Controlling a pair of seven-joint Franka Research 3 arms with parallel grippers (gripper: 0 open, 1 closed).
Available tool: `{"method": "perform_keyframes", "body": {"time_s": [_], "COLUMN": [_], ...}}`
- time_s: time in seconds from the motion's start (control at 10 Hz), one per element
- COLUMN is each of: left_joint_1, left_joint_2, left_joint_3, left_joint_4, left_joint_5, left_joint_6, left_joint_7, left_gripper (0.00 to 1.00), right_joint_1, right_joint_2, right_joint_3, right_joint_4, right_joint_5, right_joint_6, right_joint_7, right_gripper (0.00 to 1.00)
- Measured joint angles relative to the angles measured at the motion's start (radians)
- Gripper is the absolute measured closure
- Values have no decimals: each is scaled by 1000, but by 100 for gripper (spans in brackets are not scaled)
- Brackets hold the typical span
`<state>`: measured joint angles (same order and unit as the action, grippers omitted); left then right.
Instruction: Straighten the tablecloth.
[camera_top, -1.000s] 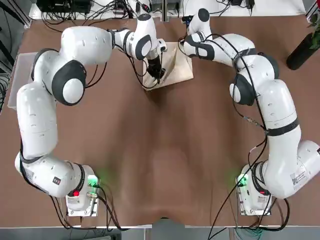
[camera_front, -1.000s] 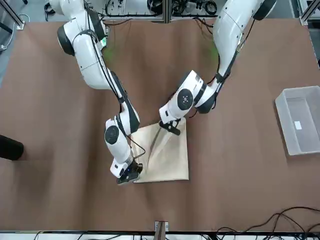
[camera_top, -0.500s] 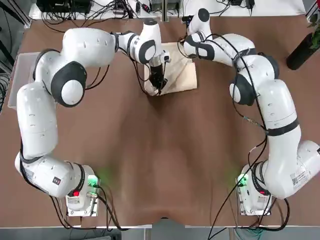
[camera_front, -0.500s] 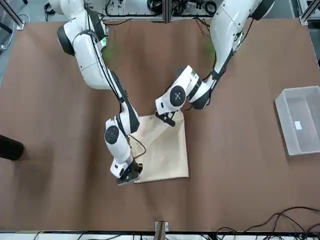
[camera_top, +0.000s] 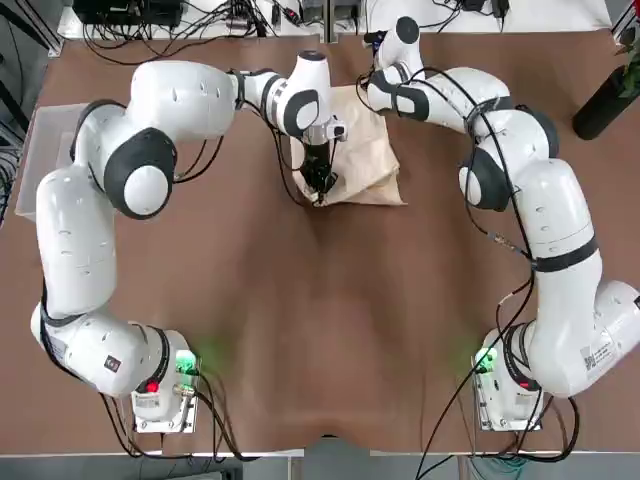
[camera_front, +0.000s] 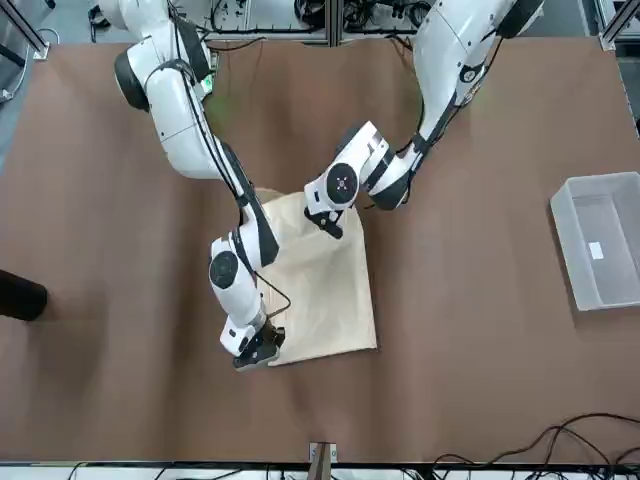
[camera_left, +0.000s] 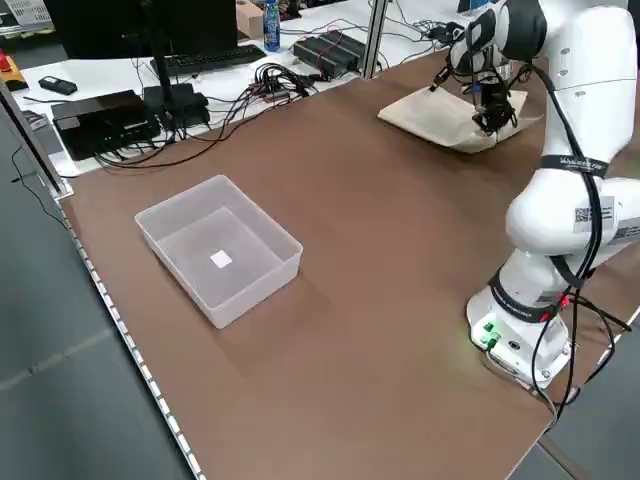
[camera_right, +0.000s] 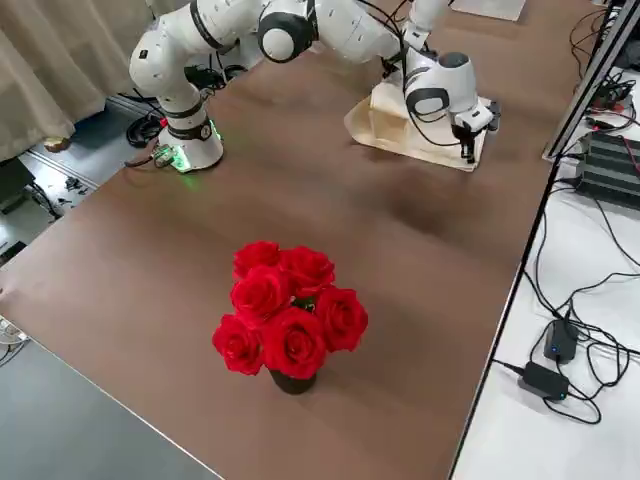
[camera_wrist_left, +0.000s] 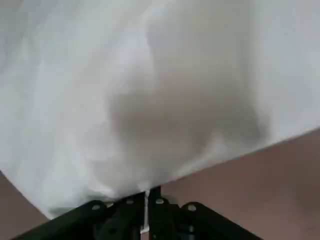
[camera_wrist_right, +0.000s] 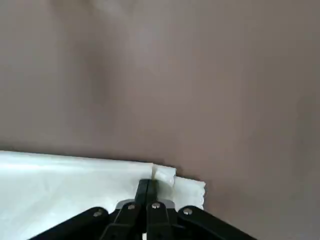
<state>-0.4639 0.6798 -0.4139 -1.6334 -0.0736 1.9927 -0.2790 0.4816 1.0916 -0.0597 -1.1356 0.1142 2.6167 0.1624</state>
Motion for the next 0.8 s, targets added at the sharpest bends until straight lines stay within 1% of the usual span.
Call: {"method": "perform_keyframes", "body": {"time_s": [0.1,0.2,0.4,0.5,0.7,0.8], "left_joint_1": [-4,-5,-6,-6,-3,5], "left_joint_2": [0,0,0,0,-4,-12], "left_joint_3": [0,0,0,0,0,1], "left_joint_4": [-3,-6,-10,-10,0,19], "left_joint_5": [0,0,0,0,0,0], "left_joint_6": [-14,-21,-34,-37,-37,-38], "left_joint_7": [0,0,-2,-3,-6,-7], "left_gripper": [88,87,77,61,34,19], "right_joint_1": [-1,-1,-2,-2,-5,-8], "right_joint_2": [0,0,0,0,-1,-6], "right_joint_3": [-1,-3,-4,-4,-7,-8], "right_joint_4": [0,0,0,0,2,1], "right_joint_5": [0,0,-1,-1,-1,-1], "right_joint_6": [0,0,0,0,0,0], "right_joint_7": [0,0,0,0,0,0], "right_gripper": [99,99,99,99,97,87]}}
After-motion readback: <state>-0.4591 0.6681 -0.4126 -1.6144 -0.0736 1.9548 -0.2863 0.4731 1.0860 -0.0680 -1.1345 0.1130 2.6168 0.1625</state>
